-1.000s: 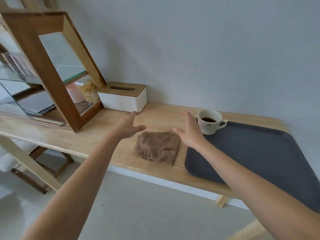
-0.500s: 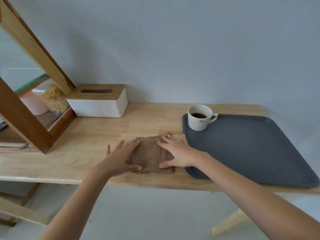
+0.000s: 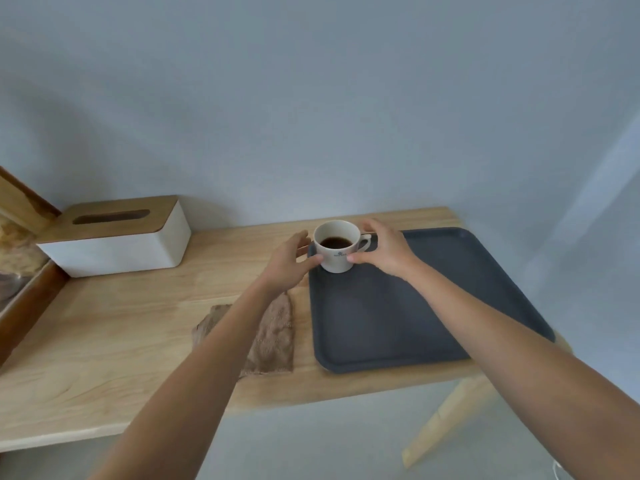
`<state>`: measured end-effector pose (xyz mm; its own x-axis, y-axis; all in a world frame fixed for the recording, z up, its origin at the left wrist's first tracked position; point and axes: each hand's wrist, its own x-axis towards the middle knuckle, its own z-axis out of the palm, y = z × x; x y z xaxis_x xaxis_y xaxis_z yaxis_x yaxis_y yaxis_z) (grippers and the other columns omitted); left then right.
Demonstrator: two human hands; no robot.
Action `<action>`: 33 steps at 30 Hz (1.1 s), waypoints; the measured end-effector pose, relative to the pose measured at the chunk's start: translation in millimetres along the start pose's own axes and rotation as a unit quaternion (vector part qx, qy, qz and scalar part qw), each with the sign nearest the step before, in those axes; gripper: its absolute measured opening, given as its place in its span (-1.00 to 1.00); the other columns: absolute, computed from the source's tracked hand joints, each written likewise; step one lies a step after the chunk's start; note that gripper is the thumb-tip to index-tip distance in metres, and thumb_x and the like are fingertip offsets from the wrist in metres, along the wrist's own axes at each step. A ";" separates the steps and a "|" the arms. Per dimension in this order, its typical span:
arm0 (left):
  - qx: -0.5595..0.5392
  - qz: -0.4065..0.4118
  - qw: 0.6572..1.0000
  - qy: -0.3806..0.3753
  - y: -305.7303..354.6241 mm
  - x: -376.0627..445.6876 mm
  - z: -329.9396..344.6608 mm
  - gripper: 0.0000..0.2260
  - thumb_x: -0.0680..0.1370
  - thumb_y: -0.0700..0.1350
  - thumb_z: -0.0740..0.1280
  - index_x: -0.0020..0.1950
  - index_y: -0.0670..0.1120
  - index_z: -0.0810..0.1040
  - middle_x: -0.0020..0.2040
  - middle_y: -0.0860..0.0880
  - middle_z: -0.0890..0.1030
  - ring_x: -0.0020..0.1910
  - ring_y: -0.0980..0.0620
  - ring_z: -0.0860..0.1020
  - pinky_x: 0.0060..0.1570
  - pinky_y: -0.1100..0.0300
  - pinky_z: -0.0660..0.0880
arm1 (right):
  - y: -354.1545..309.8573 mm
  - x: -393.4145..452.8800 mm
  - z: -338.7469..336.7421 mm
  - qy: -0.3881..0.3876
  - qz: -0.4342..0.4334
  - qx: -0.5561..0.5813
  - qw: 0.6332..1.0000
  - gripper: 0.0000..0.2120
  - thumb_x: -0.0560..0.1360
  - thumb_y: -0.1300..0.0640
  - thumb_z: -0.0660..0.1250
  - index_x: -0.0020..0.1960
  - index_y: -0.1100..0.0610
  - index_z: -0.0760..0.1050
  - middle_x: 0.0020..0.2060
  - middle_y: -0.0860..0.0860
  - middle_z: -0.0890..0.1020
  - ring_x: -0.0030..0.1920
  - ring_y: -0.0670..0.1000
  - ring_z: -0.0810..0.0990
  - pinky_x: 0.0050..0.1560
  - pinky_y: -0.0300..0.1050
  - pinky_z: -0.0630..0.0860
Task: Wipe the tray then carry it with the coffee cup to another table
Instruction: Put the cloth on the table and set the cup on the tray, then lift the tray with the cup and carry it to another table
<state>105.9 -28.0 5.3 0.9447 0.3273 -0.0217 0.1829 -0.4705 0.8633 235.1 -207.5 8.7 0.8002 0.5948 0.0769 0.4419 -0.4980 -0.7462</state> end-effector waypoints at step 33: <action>-0.038 0.014 0.999 0.032 61.7 -22.8 126.9 -0.49 0.44 -0.09 0.47 0.37 -0.06 0.44 0.27 -0.01 0.58 0.21 0.02 0.58 0.28 -0.04 0.48 | 90.4 -71.4 -95.0 -0.027 -0.024 0.024 0.999 -0.30 0.26 0.09 0.58 0.36 0.04 0.42 0.23 0.00 0.59 0.27 0.03 0.51 0.28 -0.02 0.44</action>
<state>130.3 -168.5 -5.0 0.9297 0.3668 0.0332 0.1326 -0.4174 0.8990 256.5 -354.9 -1.3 0.7546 0.6514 0.0786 0.4581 -0.4373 -0.7739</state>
